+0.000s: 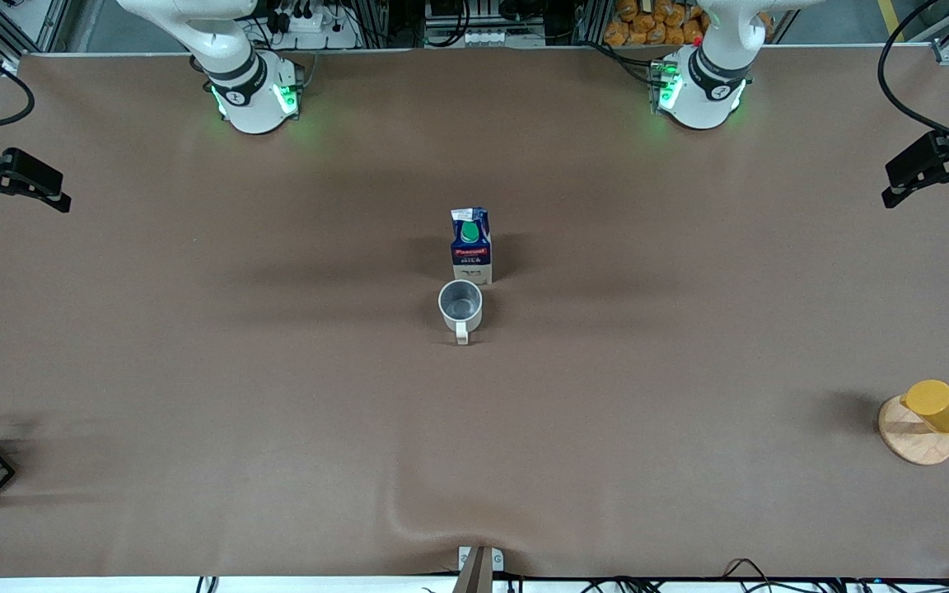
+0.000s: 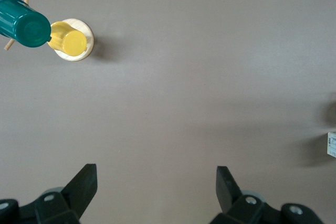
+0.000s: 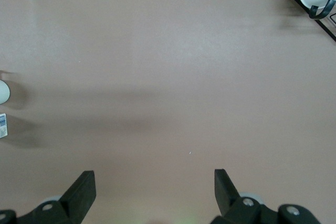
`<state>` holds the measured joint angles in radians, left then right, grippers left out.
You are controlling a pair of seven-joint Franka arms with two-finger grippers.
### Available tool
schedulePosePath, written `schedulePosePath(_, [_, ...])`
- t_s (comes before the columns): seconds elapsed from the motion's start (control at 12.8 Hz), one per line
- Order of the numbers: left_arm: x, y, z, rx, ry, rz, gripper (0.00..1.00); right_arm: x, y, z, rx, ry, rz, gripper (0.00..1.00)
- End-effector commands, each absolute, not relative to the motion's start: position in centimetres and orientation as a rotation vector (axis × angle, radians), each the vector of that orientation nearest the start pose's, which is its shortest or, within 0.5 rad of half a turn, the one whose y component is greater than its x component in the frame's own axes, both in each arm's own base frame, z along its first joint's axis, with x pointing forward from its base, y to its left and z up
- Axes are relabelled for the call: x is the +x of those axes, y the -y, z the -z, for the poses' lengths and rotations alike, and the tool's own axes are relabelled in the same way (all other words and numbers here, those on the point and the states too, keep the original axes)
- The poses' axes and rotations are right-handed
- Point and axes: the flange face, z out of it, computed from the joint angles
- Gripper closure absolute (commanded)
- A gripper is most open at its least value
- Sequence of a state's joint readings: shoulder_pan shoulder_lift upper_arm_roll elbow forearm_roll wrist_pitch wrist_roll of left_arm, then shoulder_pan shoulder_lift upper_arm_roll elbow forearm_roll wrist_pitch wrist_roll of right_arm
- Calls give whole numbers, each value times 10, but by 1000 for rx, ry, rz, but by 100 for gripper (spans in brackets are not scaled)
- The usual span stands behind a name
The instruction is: Place milk next to cup
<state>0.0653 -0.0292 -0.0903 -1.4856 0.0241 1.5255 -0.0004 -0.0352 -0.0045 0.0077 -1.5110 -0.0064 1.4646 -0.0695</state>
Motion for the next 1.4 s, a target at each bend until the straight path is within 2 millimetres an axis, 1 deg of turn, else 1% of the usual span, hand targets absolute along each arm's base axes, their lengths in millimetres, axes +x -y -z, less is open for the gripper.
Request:
schedulePosePath(0.0, [528, 1, -679, -3126, -107, 105, 0, 542, 19, -651, -3131, 64, -54, 0])
schedulePosePath(0.08, [529, -2, -679, -3123, -159, 104, 0, 542, 19, -651, -3131, 64, -54, 0])
schedulePosePath(0.16, [529, -2, -679, -3121, -169, 104, 0, 543, 19, -649, -3130, 66, -59, 0])
schedulePosePath(0.39, [530, -2, -680, -3123, -160, 107, 0, 543, 19, -651, -3131, 66, -43, 0])
schedulePosePath(0.7, [530, -2, -680, -3124, -165, 107, 0, 544, 24, -650, -3128, 61, -44, 0])
schedulePosePath(1.17, [528, -13, -678, -3131, -127, 76, 0, 544, 24, -650, -3128, 61, -44, 0])
schedulePosePath(1.32, [529, -6, -676, -3153, -138, 67, 0, 544, 24, -650, -3127, 62, -44, 0])
